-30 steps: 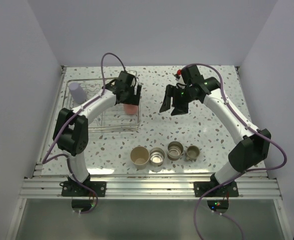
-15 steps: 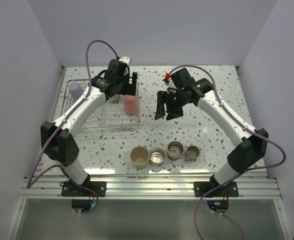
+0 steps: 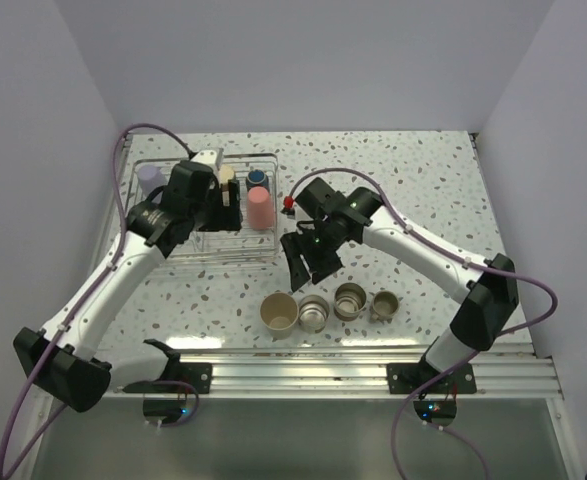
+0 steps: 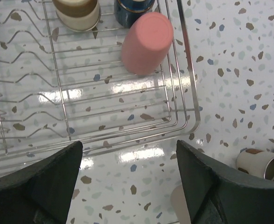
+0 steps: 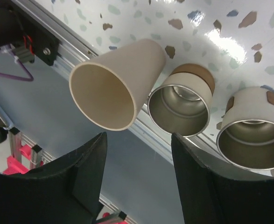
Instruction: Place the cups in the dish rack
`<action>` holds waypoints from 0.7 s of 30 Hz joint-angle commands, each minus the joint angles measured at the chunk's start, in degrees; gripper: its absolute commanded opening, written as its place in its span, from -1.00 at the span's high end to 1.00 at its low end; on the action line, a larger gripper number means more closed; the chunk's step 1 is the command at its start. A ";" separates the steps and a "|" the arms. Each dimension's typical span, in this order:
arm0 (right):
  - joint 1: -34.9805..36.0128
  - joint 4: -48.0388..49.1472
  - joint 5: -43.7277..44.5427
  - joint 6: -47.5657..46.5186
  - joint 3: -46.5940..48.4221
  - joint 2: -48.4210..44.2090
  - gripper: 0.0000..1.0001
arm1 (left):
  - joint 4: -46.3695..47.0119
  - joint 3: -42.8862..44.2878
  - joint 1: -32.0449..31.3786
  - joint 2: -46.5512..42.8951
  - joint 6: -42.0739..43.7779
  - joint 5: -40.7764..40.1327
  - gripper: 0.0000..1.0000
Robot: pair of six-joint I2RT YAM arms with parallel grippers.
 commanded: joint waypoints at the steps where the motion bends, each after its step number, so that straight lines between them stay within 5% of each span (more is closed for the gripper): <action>1: 2.23 2.66 -0.73 0.77 -1.93 -2.84 -0.21 | -3.29 -1.51 -0.28 -4.13 -3.29 0.47 -0.68; 21: 9.97 6.36 8.23 3.41 -4.05 4.81 0.06 | -5.67 -3.27 -0.37 -9.68 -6.46 1.44 -0.66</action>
